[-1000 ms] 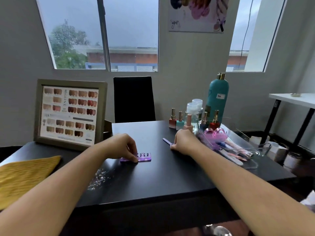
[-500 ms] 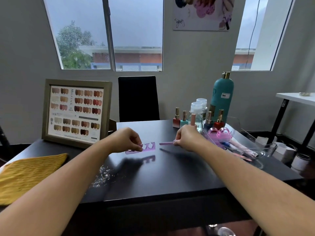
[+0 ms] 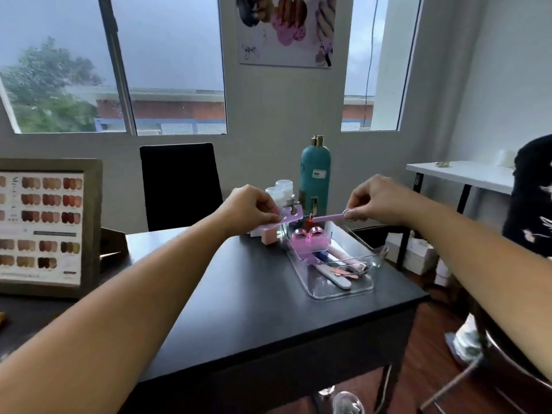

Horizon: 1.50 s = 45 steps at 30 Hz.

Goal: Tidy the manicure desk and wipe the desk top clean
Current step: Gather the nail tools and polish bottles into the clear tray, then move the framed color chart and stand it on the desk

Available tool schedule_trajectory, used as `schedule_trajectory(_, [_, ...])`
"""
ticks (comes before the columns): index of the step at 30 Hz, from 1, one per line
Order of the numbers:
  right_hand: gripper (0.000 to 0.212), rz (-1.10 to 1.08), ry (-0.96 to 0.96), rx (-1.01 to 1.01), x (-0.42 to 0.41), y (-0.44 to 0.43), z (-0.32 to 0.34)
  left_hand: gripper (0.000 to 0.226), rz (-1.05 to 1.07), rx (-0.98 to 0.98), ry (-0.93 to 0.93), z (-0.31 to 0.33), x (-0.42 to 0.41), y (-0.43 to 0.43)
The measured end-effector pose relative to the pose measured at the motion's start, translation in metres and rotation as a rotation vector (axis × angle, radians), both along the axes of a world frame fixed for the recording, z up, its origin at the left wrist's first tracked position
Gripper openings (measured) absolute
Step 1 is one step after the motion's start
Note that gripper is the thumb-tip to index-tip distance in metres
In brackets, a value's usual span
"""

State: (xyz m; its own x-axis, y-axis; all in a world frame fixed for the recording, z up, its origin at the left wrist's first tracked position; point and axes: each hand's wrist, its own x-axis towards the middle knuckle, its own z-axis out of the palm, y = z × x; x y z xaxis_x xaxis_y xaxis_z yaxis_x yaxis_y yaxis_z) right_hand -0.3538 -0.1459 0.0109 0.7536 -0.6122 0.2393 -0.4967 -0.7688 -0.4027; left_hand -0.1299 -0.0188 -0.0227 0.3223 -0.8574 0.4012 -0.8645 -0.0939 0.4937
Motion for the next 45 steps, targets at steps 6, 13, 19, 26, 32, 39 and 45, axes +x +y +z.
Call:
schedule_trajectory(6, [0.010,0.095,0.051,0.062,-0.022,-0.018,-0.024,0.009,-0.134,0.031,0.048,-0.011,-0.038,-0.045])
schedule_trajectory(13, [0.014,0.176,0.093,0.104,-0.012,-0.029,-0.049,0.009,-0.185,0.157,0.016,-0.038,-0.046,-0.063])
schedule_trajectory(19, [0.007,0.192,0.055,0.143,-0.012,-0.032,-0.053,0.010,-0.233,0.171,0.033,-0.043,-0.049,-0.062])
schedule_trajectory(26, [0.006,0.182,-0.056,0.144,-0.013,-0.024,-0.041,0.013,-0.203,0.145,0.022,-0.027,-0.041,-0.048])
schedule_trajectory(32, [0.005,0.231,-0.199,0.117,0.009,0.003,-0.028,0.011,-0.104,0.028,0.027,-0.005,-0.013,0.006])
schedule_trajectory(39, [0.006,0.407,-0.289,0.131,0.079,0.062,-0.030,0.010,0.079,-0.039,0.072,-0.014,0.033,0.103])
schedule_trajectory(45, [0.006,0.536,-0.289,0.157,0.150,0.115,-0.042,0.011,0.231,-0.028,0.095,-0.019,0.080,0.196])
